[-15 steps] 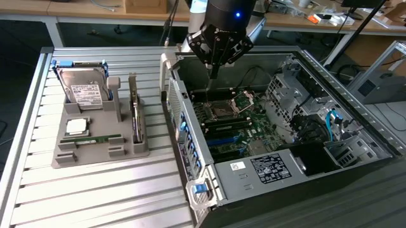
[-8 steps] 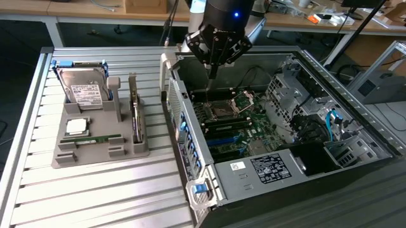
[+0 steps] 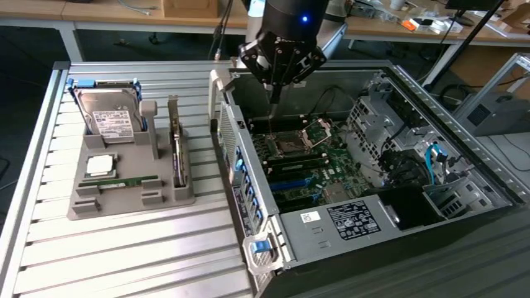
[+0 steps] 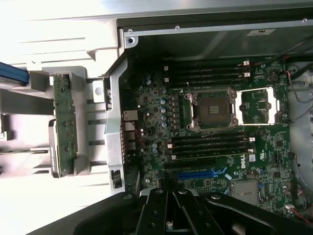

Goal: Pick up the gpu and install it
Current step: 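Reach for the gpu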

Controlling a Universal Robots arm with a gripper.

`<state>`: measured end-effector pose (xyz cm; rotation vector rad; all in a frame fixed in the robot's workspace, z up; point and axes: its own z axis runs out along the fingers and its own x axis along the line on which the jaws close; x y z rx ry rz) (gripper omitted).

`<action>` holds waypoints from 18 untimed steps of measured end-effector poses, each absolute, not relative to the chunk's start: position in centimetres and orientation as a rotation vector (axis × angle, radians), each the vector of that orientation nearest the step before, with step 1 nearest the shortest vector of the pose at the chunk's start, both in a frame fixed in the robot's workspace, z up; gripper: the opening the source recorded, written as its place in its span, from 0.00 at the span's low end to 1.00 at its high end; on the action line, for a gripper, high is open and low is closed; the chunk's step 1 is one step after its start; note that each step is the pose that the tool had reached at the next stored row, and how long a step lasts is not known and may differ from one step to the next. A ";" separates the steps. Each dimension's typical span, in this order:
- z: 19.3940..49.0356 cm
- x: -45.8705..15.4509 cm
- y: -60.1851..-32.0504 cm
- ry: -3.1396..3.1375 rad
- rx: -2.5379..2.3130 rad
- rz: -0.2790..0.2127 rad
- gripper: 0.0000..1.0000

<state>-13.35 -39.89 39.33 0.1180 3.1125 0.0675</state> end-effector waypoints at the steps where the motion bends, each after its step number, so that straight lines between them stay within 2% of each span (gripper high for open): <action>1: 39.3 -13.4 -39.9 3.112 0.118 0.068 0.11; 18: 39.3 -14.3 -39.9 3.113 0.118 0.068 0.11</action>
